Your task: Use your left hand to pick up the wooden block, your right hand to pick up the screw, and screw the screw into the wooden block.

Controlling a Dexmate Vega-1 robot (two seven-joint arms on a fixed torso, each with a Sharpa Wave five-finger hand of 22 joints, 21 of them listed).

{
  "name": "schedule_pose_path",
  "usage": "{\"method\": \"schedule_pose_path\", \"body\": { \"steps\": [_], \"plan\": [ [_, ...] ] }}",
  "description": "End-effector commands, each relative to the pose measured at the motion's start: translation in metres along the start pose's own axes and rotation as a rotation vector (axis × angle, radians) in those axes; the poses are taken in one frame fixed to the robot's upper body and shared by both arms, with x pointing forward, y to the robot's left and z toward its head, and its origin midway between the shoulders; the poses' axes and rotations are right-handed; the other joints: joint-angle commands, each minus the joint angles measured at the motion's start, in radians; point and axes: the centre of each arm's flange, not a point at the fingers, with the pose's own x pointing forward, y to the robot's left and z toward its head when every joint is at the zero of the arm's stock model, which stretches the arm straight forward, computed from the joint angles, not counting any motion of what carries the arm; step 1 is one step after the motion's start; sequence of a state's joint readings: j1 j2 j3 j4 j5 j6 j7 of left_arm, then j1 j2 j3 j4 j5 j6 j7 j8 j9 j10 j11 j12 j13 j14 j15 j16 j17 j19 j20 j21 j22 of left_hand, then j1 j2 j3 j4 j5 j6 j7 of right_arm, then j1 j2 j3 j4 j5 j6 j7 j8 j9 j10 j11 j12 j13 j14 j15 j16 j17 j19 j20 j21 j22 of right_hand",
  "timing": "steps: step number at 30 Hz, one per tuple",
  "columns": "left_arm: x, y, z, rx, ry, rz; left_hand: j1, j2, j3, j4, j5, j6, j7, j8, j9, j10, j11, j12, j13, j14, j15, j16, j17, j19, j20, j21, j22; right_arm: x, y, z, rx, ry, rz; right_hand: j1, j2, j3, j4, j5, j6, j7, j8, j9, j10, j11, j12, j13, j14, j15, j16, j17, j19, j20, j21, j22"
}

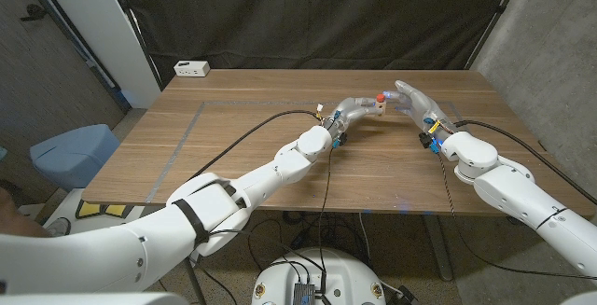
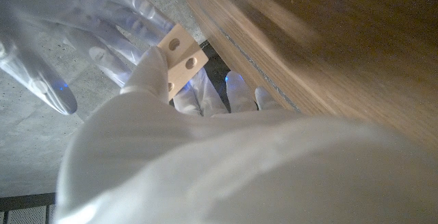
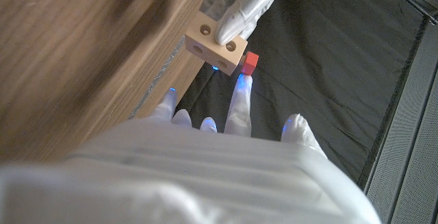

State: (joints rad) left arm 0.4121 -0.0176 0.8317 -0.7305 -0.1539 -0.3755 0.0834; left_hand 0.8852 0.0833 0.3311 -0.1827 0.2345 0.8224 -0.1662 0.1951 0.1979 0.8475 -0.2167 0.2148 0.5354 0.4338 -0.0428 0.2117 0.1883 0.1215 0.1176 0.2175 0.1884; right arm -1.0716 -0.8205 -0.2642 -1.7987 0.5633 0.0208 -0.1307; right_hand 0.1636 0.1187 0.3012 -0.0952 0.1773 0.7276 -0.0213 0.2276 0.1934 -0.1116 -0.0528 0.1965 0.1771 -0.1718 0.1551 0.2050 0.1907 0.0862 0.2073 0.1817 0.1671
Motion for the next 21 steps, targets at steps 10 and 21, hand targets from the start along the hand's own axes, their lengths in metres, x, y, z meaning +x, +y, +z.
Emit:
{"method": "schedule_pose_path", "body": {
  "steps": [10, 21],
  "plan": [
    [0.0033, -0.0003, -0.0002, -0.007, 0.002, -0.008, 0.008, 0.011, 0.034, 0.027, 0.003, 0.028, 0.008, 0.006, 0.004, 0.011, 0.003, 0.007, 0.006, 0.010, -0.049, 0.003, 0.002, 0.003, -0.008, 0.003, 0.003, -0.0059, 0.0003, 0.0012, 0.006, 0.003, 0.000, 0.009, 0.011, 0.016, -0.003, 0.004, 0.044, 0.009, 0.011, 0.006, 0.029, -0.008, 0.010, 0.002, -0.030, -0.013, 0.005, 0.000, 0.015, -0.001, 0.012, 0.003],
    [0.0036, -0.0003, -0.0014, -0.010, 0.007, -0.007, 0.008, 0.011, 0.035, 0.027, 0.003, 0.028, 0.008, 0.006, 0.004, 0.011, 0.002, 0.007, 0.006, 0.011, -0.049, 0.003, 0.002, 0.002, -0.007, 0.002, 0.003, -0.0067, 0.0017, 0.0020, 0.004, 0.007, 0.024, 0.011, 0.010, 0.018, -0.005, 0.004, 0.061, 0.010, 0.014, 0.006, 0.045, -0.011, 0.012, 0.002, -0.020, -0.017, 0.007, -0.001, 0.023, 0.000, 0.013, 0.002]
  ]
}}
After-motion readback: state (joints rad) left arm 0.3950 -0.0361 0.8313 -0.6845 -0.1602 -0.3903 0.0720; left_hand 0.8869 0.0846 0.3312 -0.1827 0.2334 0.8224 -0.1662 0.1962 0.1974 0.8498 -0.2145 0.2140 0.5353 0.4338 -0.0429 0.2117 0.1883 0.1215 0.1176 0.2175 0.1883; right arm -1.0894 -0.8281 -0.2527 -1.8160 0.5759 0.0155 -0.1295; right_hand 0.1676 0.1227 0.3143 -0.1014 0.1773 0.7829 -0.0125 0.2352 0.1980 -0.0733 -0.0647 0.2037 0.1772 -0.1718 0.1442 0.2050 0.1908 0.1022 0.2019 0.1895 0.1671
